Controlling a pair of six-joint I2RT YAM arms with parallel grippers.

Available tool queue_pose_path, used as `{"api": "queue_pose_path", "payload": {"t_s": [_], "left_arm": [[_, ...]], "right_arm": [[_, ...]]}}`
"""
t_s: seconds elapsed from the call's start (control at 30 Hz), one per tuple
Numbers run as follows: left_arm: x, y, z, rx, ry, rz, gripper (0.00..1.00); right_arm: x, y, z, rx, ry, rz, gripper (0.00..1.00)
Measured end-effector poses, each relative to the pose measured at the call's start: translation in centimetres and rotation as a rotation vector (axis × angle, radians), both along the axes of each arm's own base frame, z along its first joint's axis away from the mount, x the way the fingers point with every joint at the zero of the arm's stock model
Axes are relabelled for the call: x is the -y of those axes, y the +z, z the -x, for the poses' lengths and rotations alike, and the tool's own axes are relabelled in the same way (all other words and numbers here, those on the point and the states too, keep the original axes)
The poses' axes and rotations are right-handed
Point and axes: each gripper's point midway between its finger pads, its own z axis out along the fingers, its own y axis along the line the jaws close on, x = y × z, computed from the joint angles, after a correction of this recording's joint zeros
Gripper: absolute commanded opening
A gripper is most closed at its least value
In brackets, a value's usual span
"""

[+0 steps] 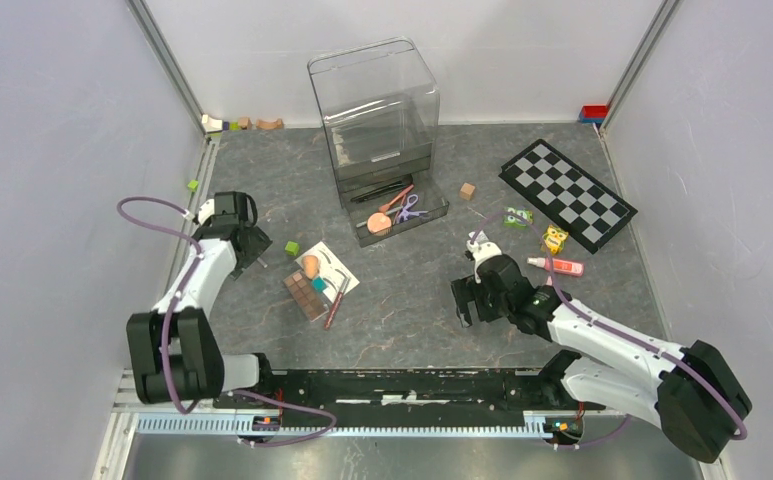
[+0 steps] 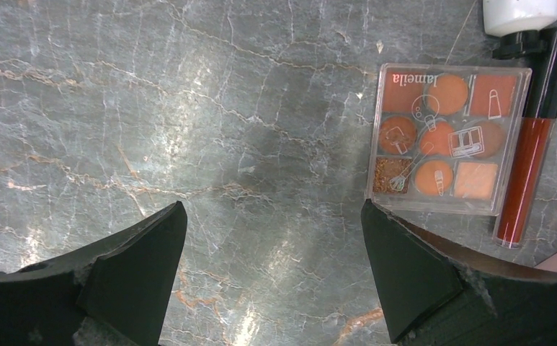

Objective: Organize the makeup
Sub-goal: Pick up the makeup from the center of the board.

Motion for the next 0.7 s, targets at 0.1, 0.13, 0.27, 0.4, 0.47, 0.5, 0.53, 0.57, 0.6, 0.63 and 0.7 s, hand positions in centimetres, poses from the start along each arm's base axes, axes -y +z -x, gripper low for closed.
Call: {"api": "queue_pose_path", "payload": {"t_s": [0.1, 0.13, 0.27, 0.4, 0.47, 0.5, 0.53, 0.57, 0.6, 0.63, 0.7], "left_arm": [[-0.6, -1.2, -0.7, -0.035, 0.019, -0.001, 0.72], [-0.8, -1.5, -1.0, -0.045, 0.023, -0.001, 0.71], [-1.4, -2.7, -2.1, -0.068, 0.038, 0.002, 0.7], [-1.8, -4.0, -2.7, -0.1, 0.05, 0.01, 0.65], [-2.0, -4.6, -2.9, -0.116, 0.055, 0.012, 0.62], [-2.1, -4.9, -3.0, -0.123, 0.058, 0.013, 0.61], [-2.2, -5.1, -3.0, -0.129, 0.06, 0.014, 0.6], [-2.2, -5.3, -3.1, -0.134, 0.062, 0.014, 0.6], [-2.3, -5.5, -3.2, -0.138, 0.062, 0.015, 0.6], [-2.3, -5.6, -3.3, -0.143, 0.063, 0.016, 0.6], [-2.4, -5.9, -3.5, -0.151, 0.063, 0.017, 0.6]], "right_arm": [[0.3, -0.4, 0.3, -0.008, -0.001, 0.006, 0.98], [0.4, -0.5, 0.4, -0.01, -0.002, 0.008, 0.98], [0.6, -0.7, 0.7, -0.015, -0.004, 0.011, 0.98], [0.6, -0.5, 0.7, -0.009, -0.006, 0.003, 0.98], [0.6, -0.5, 0.7, -0.008, -0.008, 0.002, 0.98], [0.6, -0.5, 0.7, -0.009, -0.009, 0.003, 0.98], [0.6, -0.5, 0.7, -0.009, -0.01, 0.003, 0.98], [0.7, -0.5, 0.7, -0.01, -0.01, 0.004, 0.98], [0.7, -0.5, 0.8, -0.01, -0.01, 0.004, 0.98], [0.7, -0.4, 0.8, -0.009, -0.01, 0.003, 0.98], [0.8, -0.4, 0.8, -0.007, -0.01, 0.001, 0.98]]}}
